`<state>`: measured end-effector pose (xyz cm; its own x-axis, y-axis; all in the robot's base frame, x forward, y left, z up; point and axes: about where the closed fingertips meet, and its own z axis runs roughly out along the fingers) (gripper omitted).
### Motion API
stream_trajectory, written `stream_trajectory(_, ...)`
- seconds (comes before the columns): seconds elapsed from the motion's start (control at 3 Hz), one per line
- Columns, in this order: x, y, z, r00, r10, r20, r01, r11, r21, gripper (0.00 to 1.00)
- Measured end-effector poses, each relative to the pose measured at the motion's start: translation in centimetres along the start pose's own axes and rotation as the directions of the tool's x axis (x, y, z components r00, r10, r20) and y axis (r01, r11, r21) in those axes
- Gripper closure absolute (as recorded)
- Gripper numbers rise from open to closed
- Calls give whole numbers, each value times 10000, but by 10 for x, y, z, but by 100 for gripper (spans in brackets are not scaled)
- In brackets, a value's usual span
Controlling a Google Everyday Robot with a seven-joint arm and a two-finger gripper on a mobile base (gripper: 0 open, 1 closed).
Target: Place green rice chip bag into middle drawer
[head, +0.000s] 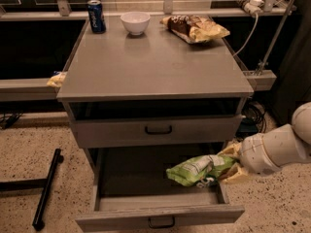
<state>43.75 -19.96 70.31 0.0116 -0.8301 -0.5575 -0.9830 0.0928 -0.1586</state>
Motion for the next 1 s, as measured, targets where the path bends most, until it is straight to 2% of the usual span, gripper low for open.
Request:
stream_trajectory(0.33,0,0,0,10000,-1,1,1,10000,2,100)
stream_trajectory(0.67,5,1,6,9999,-93,129,90,9997,242,100)
stream_trajectory(1.0,9,-3,25,9975,-316,629,267,9967,769,100)
